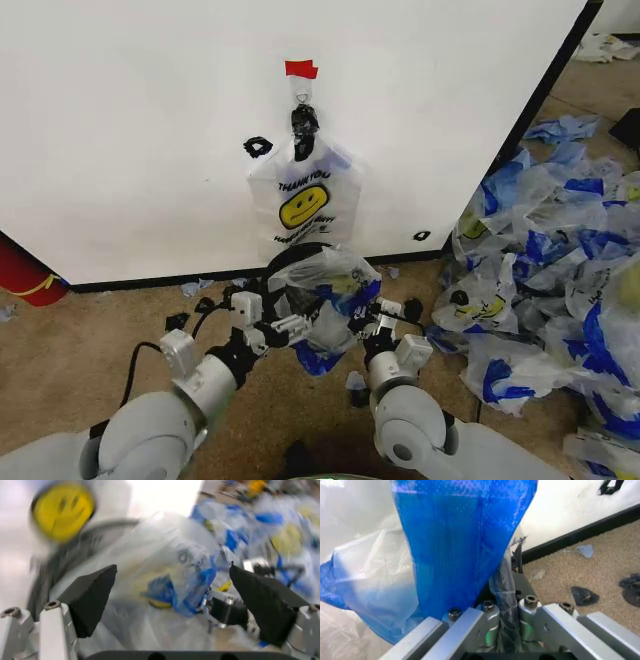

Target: Pick up the garbage bag from the wall and place it over the trash bin.

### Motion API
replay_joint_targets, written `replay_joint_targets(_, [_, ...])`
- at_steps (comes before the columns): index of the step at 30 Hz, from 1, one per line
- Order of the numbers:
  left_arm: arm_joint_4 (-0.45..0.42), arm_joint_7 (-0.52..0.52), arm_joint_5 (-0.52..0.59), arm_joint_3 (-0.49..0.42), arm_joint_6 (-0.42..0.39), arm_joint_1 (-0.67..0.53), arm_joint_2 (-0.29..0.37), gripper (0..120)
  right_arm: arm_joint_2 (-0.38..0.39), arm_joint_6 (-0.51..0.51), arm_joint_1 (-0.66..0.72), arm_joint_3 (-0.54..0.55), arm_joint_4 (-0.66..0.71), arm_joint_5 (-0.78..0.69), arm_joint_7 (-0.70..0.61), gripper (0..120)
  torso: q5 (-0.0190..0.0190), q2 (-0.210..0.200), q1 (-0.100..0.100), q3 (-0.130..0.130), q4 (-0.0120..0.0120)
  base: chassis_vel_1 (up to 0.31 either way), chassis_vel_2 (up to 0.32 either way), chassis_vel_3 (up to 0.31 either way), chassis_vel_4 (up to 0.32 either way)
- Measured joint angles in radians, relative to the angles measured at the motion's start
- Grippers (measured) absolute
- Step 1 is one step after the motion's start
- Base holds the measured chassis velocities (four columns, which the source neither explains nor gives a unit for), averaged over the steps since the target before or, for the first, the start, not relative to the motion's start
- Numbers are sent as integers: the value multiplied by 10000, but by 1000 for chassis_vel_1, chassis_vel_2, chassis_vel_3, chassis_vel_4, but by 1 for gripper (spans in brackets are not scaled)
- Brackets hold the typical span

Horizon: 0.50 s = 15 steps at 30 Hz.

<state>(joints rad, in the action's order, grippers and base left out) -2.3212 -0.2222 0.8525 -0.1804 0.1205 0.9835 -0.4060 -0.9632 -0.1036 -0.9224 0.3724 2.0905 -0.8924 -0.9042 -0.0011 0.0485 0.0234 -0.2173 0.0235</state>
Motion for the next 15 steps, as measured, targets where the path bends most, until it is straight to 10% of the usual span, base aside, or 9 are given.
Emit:
replay_joint_targets(7, [1517, 2686, -4077, 532, 1016, -288, -31, 94, -38, 4, -50, -1, 35, 102, -39, 0, 0, 0, 0, 0, 1, 0, 0, 0, 0])
replay_joint_targets(15, [2026, 3647, -5852, 756, 1064, -591, -3, 94, -108, 20, -46, 43, 29, 155, -53, 0, 1, 0, 0, 0, 1, 0, 0, 0, 0])
